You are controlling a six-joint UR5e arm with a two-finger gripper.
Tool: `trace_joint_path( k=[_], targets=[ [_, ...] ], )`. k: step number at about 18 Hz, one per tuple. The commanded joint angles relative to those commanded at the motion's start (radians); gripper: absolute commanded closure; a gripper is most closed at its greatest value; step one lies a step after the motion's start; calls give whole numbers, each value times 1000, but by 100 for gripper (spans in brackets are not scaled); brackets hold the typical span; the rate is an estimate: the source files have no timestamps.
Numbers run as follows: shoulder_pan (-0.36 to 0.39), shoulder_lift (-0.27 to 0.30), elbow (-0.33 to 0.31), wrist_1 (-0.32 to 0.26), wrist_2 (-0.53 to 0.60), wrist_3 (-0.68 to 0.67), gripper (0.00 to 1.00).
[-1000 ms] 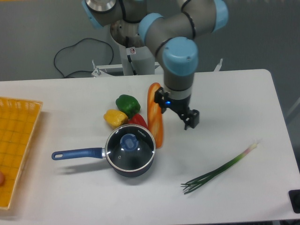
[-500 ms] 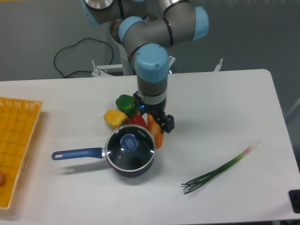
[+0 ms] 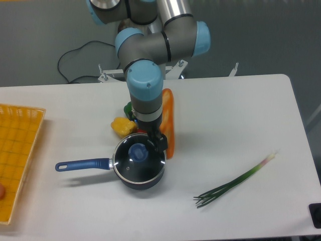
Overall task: Open the lid
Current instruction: 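Lower the gripper onto the blue knob of the glass lid, then close the gripper around the blue lid knob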
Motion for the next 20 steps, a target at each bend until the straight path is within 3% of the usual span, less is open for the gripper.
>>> trace_joint_path(
  k=[6,20],
  targets=[
    [-18,-54,55,18,0,-32,0],
    [-40,-81,55,21,3,-91,0]
  ],
)
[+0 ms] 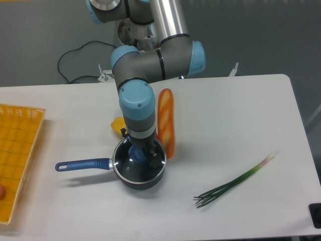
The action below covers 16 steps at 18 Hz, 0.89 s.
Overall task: Open the lid
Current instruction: 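Close the gripper around the blue lid knob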
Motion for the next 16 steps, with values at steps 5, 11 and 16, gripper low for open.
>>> trace_joint_path(
  k=[5,11,16],
  targets=[
    [-8,-6,2,0,2,-2,0],
    [-12,-9,2,0,2,-17,0],
    [-14,-15,2,0,2,-17,0]
  ],
)
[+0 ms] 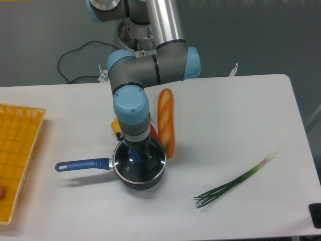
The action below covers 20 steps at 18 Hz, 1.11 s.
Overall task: Open the lid
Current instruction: 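Close the gripper around the blue lid knob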
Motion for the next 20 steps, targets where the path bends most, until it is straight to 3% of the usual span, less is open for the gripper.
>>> trace_joint_path(
  k=[7,20],
  targets=[
    [-6,0,0,0,0,2,4],
    [-6,0,2,-2,0,3,48]
  ],
)
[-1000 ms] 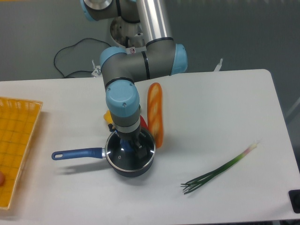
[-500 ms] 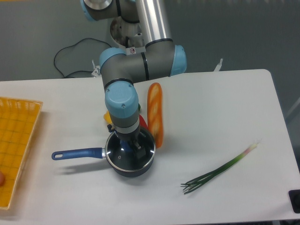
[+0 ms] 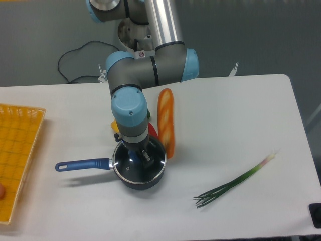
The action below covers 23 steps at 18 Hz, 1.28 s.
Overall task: Open the lid
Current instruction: 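Close the gripper around the blue lid knob, then lift the glass lid up off the saucepan by its knob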
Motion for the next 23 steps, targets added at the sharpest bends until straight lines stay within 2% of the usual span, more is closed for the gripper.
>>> trace_joint_path(
  k=[6,14,23],
  targets=[
    [0,0,5,0,2,-2,65],
    [3,8,8,0,5,0,66],
    [34,26,43,-17,6,9,66]
  ],
)
